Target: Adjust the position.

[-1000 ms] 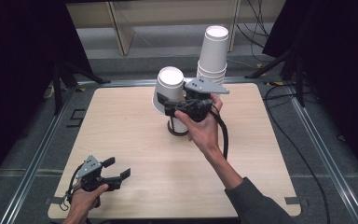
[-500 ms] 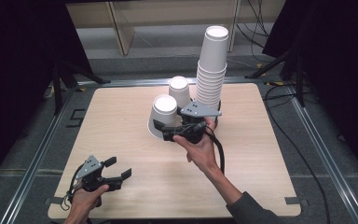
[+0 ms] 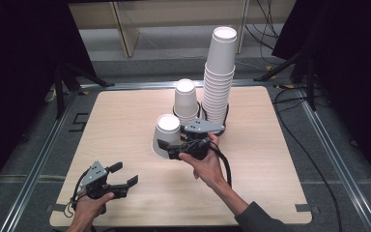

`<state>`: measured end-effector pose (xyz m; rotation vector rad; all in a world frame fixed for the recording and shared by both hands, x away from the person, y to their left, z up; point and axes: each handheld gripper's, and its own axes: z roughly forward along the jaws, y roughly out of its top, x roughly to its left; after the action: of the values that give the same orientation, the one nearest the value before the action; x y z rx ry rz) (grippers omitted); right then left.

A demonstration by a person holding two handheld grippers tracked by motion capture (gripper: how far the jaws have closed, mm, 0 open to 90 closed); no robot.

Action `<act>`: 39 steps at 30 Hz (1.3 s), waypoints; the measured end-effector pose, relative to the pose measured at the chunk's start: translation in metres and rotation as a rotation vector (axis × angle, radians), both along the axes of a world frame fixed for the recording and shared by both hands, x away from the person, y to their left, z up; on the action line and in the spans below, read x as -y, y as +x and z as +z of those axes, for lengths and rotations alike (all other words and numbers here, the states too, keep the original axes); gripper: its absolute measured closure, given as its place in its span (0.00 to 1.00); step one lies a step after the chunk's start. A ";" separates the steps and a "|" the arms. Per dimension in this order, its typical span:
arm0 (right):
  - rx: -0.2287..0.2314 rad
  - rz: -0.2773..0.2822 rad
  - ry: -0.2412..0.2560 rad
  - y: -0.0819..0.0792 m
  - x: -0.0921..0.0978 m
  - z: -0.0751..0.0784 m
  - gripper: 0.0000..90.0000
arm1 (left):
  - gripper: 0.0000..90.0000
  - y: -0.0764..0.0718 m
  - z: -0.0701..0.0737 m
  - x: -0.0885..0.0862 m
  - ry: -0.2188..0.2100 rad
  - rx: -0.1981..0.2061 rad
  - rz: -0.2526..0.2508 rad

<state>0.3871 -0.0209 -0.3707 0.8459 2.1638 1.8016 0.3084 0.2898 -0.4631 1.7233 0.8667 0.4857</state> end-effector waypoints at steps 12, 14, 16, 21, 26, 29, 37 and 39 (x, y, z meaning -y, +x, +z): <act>-0.055 0.065 -0.001 -0.008 -0.013 -0.016 0.22 | 0.16 -0.002 0.006 0.020 -0.006 0.065 -0.054; -0.020 0.068 -0.010 -0.008 -0.016 -0.019 0.22 | 0.16 -0.003 0.007 0.026 -0.010 0.065 -0.062; -0.053 0.083 -0.001 -0.010 -0.017 -0.019 0.22 | 0.16 -0.002 0.007 0.033 -0.032 0.067 -0.081; -0.017 0.094 -0.029 -0.010 -0.021 -0.025 0.22 | 0.16 0.001 0.008 0.041 -0.059 0.103 -0.109; -0.033 0.112 -0.019 -0.011 -0.024 -0.027 0.22 | 0.16 0.001 0.011 0.045 -0.019 0.101 -0.102; -0.034 0.117 -0.031 -0.012 -0.025 -0.028 0.22 | 0.16 0.003 0.010 0.046 -0.045 0.111 -0.102; -0.077 0.157 -0.020 -0.016 -0.035 -0.038 0.22 | 0.14 0.003 0.010 0.047 -0.042 0.112 -0.122; -0.076 0.162 -0.023 -0.018 -0.038 -0.039 0.22 | 0.12 0.003 0.010 0.048 -0.048 0.109 -0.118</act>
<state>0.3692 0.0173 -0.4096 0.7648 2.3587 1.8414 0.3110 0.2421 -0.4533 1.6774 0.6899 0.4714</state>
